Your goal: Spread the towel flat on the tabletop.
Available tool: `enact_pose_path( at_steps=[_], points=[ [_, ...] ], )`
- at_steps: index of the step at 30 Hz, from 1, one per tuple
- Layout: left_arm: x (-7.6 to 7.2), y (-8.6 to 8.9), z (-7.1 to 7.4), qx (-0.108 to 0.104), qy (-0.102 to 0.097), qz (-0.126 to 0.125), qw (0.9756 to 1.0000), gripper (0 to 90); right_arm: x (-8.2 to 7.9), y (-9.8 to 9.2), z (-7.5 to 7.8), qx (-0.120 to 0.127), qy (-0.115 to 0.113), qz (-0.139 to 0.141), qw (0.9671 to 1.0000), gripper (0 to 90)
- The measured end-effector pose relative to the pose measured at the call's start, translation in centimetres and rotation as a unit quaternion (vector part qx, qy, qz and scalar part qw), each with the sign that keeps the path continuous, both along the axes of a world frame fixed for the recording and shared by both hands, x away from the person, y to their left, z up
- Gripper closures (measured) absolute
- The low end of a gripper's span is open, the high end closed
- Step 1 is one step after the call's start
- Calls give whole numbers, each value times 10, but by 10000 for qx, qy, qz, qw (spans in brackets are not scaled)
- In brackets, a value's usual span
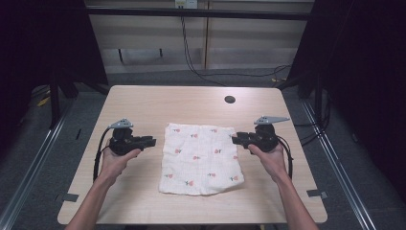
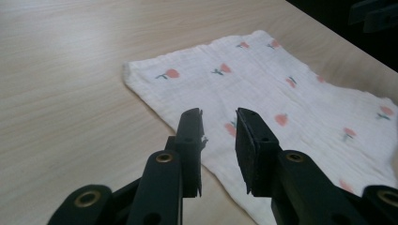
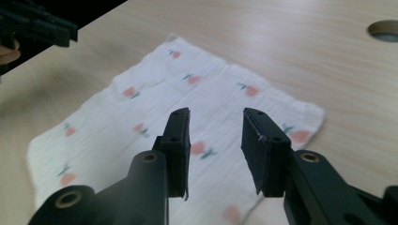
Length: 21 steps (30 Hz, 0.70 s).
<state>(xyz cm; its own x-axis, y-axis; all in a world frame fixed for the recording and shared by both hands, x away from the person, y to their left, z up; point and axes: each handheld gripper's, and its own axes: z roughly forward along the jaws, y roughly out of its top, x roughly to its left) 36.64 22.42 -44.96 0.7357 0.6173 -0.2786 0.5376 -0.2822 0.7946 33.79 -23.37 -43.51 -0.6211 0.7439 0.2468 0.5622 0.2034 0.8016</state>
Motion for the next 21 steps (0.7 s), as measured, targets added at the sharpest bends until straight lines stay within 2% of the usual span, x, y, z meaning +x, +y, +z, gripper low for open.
enact_pose_path(
  at_steps=[5, 7, 8, 9, 11, 13, 14, 15, 17, 18, 19, 20, 21],
  points=[
    [-30, 0, 10, 192, -149, -440, 9987, 746, -41, 6, -2, -176, 42, 422, 9989, 648],
    [-43, -3, 13, 110, -169, -594, 9980, 757, -55, 7, -3, -250, 33, 503, 9984, 651],
    [-48, -4, 13, 70, -152, -709, 9973, 766, -65, 8, -4, -284, 84, 577, 9979, 661],
    [-54, -7, 12, 143, -139, -814, 9965, 774, -74, 8, -6, -380, 82, 593, 9975, 667],
    [-64, -13, 9, 296, -111, -1000, 9945, 776, -89, 7, -10, -410, 155, 658, 9969, 672],
    [-70, -18, 3, 183, 8, -1151, 9932, 784, -100, 6, -16, -538, 136, 661, 9963, 672],
    [-72, -21, -1, 274, 8, -1291, 9913, 784, -105, 6, -20, -559, 125, 681, 9960, 677],
    [-73, -24, -6, 484, 25, -1412, 9888, 774, -108, 7, -23, -545, 141, 720, 9958, 684],
    [-75, -29, -17, 472, 214, -1514, 9871, 773, -112, 9, -32, -700, 144, 765, 9945, 684],
    [-77, -32, -21, 612, 192, -1564, 9856, 776, -112, 8, -37, -719, 166, 767, 9943, 684],
    [-79, -35, -24, 703, 196, -1589, 9846, 776, -110, 8, -42, -631, 216, 767, 9948, 682],
    [-81, -38, -28, 646, 281, -1614, 9844, 776, -109, 8, -47, -617, 242, 780, 9947, 666],
    [-82, -39, -31, 768, 206, -1586, 9841, 776, -108, 10, -50, -730, 291, 816, 9936, 652]
  ],
)
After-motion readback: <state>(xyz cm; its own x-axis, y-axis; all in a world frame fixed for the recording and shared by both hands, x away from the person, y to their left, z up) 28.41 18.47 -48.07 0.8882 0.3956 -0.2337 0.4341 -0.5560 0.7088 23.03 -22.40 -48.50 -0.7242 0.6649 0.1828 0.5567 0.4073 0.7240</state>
